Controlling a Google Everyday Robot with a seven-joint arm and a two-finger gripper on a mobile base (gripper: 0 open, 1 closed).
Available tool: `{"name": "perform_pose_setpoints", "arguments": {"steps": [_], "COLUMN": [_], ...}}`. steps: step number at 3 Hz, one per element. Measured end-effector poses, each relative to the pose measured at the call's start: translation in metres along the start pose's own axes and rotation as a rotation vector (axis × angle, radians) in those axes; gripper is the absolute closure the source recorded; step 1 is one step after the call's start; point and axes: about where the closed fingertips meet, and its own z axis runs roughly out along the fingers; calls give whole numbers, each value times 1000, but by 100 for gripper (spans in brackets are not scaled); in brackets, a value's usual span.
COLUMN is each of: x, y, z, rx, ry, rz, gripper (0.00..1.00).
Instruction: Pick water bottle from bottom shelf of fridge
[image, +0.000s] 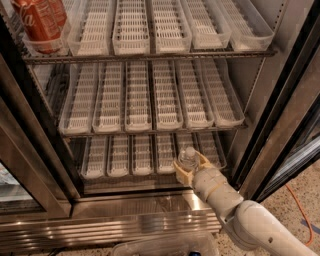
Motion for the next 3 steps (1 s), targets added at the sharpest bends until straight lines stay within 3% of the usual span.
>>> {"name": "perform_pose_setpoints", "arguments": {"steps": [2, 3], "x": [-7, -24], "y": [10, 37], "z": [0, -11], "rx": [-31, -100], "ry": [-22, -68], "rz": [-5, 3], "gripper": [100, 100]}}
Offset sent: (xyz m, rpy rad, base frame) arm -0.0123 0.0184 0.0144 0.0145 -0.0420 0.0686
